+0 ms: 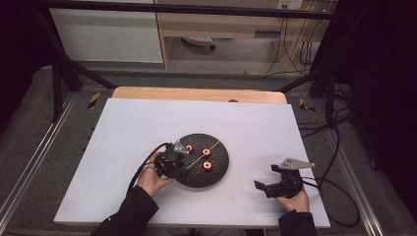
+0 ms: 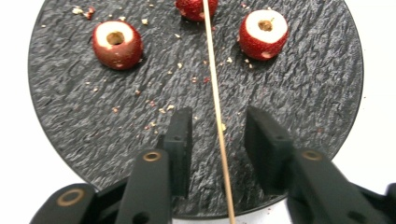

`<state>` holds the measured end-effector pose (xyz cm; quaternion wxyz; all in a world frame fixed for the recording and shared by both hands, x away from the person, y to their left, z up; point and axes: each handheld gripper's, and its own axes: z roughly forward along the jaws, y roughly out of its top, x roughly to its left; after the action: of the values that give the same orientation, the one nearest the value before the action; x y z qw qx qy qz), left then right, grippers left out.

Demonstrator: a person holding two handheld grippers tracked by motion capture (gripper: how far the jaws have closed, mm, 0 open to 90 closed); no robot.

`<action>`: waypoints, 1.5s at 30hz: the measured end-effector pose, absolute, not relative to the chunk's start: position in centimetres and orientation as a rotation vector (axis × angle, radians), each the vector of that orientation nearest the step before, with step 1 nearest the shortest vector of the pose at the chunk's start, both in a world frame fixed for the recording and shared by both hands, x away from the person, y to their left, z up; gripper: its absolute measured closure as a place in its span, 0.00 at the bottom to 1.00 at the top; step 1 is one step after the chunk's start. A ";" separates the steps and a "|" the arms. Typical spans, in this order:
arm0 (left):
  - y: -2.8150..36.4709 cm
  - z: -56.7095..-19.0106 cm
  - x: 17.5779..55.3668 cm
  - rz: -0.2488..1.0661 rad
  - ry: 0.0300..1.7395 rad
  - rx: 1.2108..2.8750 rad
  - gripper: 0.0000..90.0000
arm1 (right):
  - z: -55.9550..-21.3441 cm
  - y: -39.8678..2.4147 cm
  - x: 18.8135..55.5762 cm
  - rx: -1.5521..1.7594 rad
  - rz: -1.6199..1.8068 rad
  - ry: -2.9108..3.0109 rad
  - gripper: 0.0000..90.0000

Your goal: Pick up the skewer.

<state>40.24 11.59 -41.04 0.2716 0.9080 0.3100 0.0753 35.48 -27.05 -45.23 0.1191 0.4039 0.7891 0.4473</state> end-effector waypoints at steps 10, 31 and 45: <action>10.8 -41.0 40.1 0.232 0.840 2.496 0.86 | -45.3 -27.1 35.5 1.175 1.304 2.309 0.01; 10.4 -41.1 39.5 0.276 0.869 2.501 0.97 | -45.2 -27.1 35.5 1.180 1.308 2.307 0.01; 13.5 -39.9 38.2 0.274 0.872 2.353 0.98 | -45.2 -27.0 35.4 1.204 1.307 2.293 0.01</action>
<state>38.15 13.46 -39.87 0.3036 0.8882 0.3291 0.1035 35.44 -27.03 -45.25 0.1200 0.4119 0.7847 0.4474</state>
